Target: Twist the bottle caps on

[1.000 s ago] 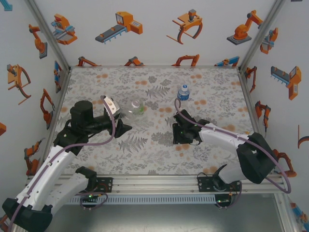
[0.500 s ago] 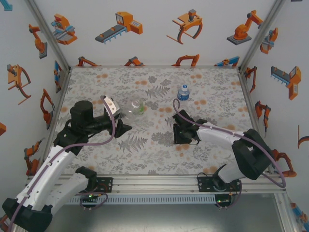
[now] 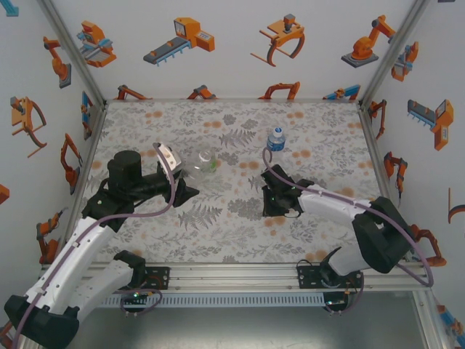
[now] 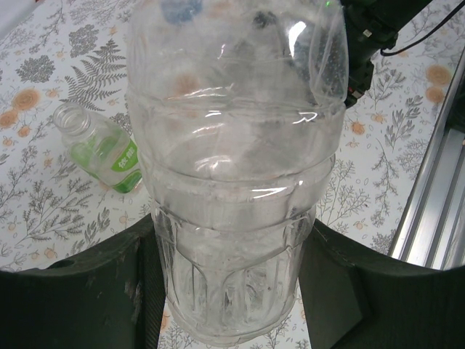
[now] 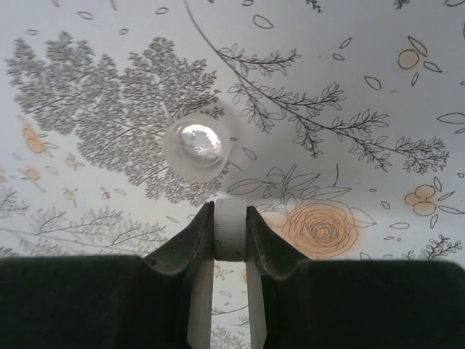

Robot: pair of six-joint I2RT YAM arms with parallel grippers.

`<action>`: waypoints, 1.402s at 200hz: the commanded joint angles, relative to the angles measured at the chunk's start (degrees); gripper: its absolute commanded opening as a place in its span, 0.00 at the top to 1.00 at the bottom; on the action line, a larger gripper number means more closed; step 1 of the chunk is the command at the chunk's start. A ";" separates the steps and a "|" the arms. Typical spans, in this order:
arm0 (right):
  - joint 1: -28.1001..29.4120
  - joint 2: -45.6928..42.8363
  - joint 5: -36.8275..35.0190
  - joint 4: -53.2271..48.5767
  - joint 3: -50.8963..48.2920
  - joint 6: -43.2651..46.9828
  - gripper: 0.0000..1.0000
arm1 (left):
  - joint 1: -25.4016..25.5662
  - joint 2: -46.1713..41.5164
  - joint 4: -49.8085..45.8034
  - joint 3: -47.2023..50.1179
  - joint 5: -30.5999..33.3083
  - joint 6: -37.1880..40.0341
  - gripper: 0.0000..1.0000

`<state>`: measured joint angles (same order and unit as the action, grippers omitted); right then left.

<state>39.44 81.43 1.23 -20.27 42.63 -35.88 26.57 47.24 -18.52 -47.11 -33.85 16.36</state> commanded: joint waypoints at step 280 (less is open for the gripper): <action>4.24 11.25 8.08 7.21 6.29 -5.61 0.59 | -0.31 1.60 -0.73 -0.09 0.58 1.04 0.90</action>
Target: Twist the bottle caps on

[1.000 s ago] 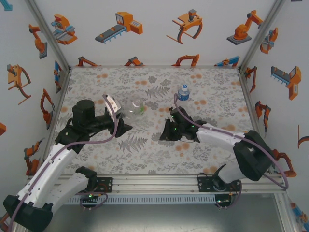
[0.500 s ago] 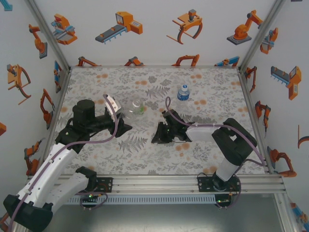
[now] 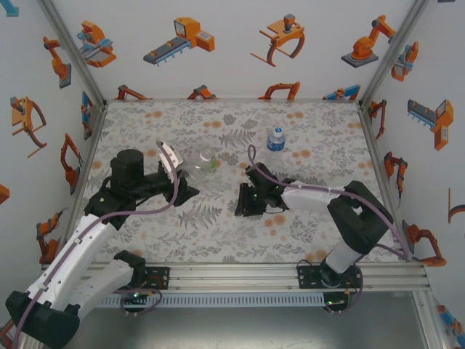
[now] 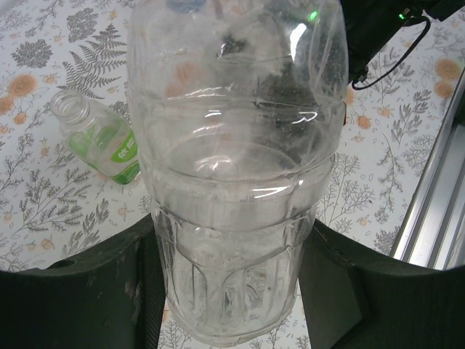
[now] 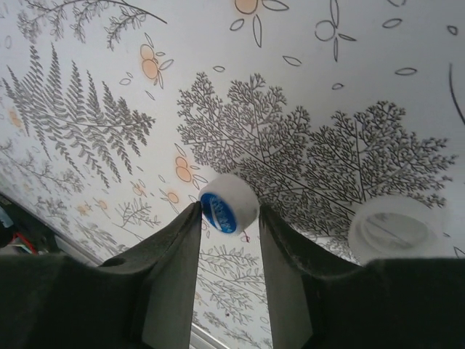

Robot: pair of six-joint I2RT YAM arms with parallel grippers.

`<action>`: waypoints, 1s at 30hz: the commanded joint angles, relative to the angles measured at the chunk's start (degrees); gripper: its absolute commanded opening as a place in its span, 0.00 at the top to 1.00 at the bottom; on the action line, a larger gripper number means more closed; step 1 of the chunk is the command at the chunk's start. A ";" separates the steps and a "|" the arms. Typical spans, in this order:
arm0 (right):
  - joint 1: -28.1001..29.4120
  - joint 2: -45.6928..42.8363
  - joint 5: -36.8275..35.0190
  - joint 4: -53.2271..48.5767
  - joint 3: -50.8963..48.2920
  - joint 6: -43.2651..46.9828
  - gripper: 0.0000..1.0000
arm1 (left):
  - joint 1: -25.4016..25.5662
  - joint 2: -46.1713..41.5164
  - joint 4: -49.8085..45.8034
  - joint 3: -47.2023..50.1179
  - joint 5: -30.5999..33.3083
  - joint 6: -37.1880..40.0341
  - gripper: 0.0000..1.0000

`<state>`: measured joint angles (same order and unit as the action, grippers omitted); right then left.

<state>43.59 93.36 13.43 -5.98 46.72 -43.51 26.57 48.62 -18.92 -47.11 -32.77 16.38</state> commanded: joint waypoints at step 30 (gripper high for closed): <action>10.57 10.70 -20.56 -24.52 21.23 9.59 0.56 | -0.27 0.70 -1.48 -0.70 0.43 1.11 0.87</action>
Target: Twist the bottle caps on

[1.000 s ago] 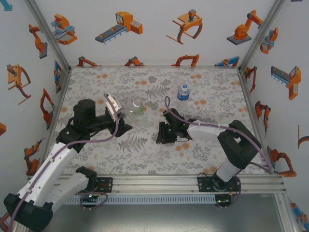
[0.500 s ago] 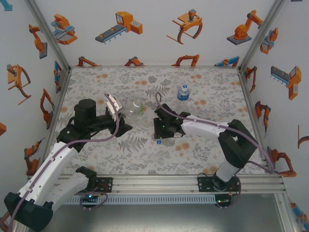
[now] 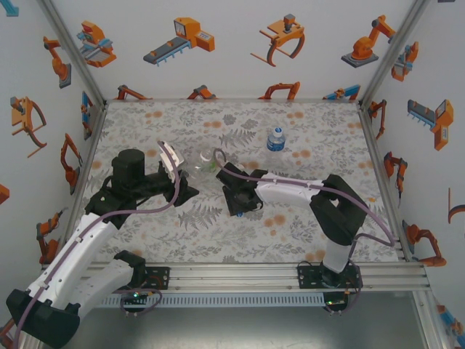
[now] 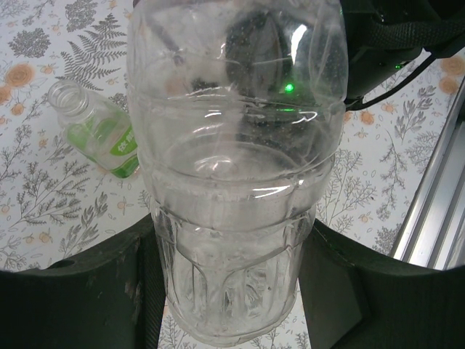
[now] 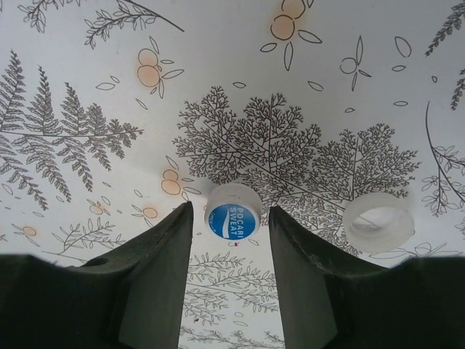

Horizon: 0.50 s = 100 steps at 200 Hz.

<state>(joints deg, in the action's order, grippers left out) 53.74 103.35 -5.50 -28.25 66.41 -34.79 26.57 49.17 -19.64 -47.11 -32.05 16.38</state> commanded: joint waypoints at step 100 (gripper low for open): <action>0.58 1.28 -1.01 -1.55 1.18 1.05 0.63 | -0.25 0.68 -0.90 -0.88 -0.29 1.11 0.87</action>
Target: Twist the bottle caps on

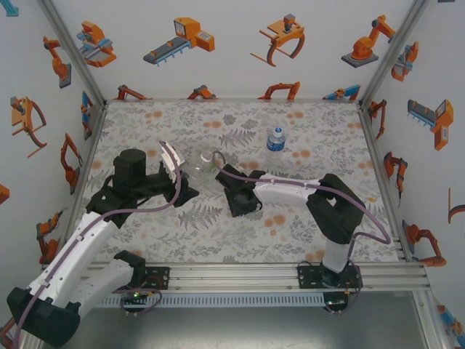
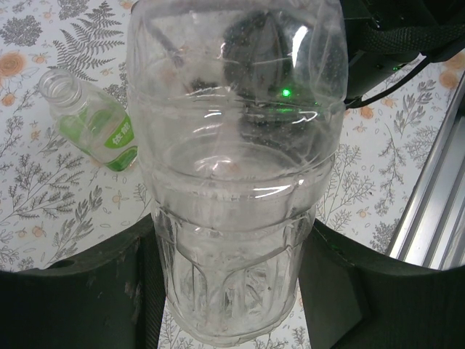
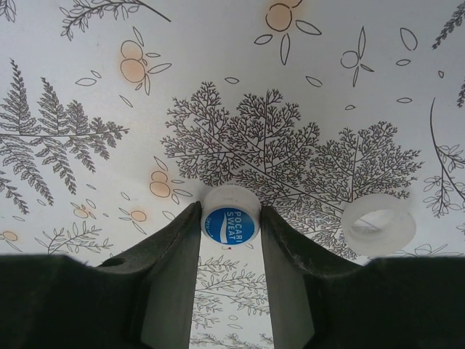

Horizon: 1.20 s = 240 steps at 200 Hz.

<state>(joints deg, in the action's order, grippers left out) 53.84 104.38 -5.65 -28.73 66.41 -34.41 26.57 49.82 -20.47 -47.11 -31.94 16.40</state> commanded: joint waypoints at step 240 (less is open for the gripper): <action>0.38 -54.01 22.14 3.80 -7.57 46.85 0.83 | 15.42 1.78 -8.75 -0.28 0.06 18.80 1.00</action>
<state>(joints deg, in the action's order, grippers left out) 53.82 54.22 5.06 -25.89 58.67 0.47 40.01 51.51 -26.11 -47.11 -31.90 28.95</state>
